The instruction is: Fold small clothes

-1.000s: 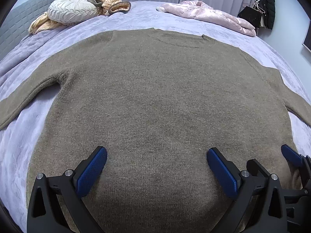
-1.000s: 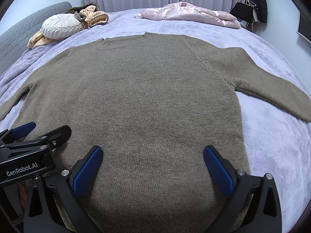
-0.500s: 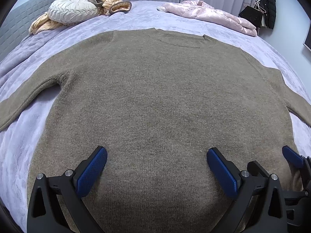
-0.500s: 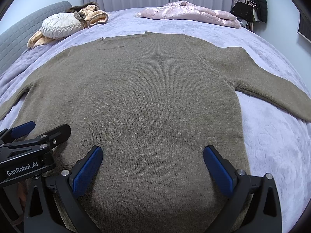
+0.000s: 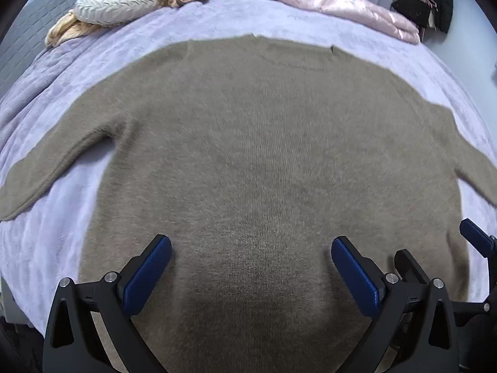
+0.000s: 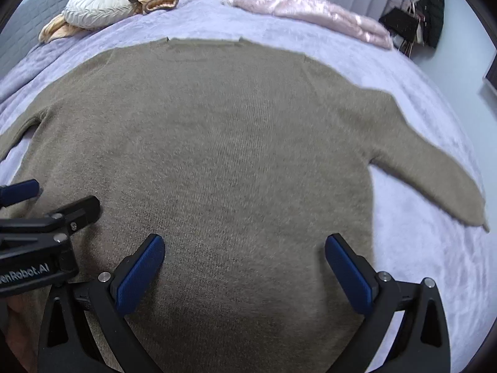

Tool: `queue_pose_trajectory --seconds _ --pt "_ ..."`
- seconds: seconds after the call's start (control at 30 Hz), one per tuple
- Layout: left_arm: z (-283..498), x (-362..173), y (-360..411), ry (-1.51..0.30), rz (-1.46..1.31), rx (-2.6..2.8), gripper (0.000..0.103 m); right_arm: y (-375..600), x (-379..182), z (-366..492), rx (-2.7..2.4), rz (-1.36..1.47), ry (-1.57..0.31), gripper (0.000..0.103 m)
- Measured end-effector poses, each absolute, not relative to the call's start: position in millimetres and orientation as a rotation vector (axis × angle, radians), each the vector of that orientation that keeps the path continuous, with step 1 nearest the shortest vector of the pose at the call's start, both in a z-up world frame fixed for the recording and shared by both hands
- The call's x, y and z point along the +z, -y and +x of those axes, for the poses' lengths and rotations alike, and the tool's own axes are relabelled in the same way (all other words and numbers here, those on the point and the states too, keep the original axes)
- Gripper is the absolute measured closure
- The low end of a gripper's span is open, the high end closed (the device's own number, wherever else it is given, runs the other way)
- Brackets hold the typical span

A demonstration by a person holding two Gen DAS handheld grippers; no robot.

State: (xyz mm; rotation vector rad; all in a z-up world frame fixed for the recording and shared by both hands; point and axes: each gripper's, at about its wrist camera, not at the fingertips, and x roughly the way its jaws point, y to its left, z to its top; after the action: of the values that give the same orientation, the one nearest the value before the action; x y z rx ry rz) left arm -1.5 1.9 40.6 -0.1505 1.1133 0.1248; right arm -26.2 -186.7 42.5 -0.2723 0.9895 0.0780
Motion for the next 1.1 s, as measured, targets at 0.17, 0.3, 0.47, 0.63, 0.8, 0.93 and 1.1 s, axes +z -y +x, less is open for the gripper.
queue_pose_trajectory --seconds 0.17,0.3,0.47,0.63,0.8,0.93,1.1 --pt "-2.9 65.6 0.3 -1.069 -0.159 0.160 0.000 190.9 70.4 -35.9 0.070 -0.260 -0.902 0.000" --pt "0.0 77.7 8.3 -1.058 -0.172 0.154 0.000 198.5 89.8 -38.1 0.063 -0.242 -0.864 0.000" --pt "1.1 92.1 23.8 -1.043 -0.151 0.139 0.000 217.5 108.2 -40.3 0.045 -0.226 -0.832 0.000" --pt "5.8 104.7 44.5 -1.030 -0.123 0.114 0.000 243.1 121.7 -35.9 0.016 -0.186 -0.810 0.000" --pt "13.3 112.8 71.5 -1.023 -0.084 0.084 0.000 274.4 127.4 -33.4 -0.020 -0.134 -0.804 0.000" --pt "20.5 116.7 96.3 -1.019 -0.046 0.061 0.000 300.6 126.2 -30.6 -0.050 -0.096 -0.809 0.000" --pt "33.5 119.2 131.0 -1.017 -0.001 0.033 0.000 336.9 121.9 -26.4 -0.101 -0.054 -0.815 0.000"
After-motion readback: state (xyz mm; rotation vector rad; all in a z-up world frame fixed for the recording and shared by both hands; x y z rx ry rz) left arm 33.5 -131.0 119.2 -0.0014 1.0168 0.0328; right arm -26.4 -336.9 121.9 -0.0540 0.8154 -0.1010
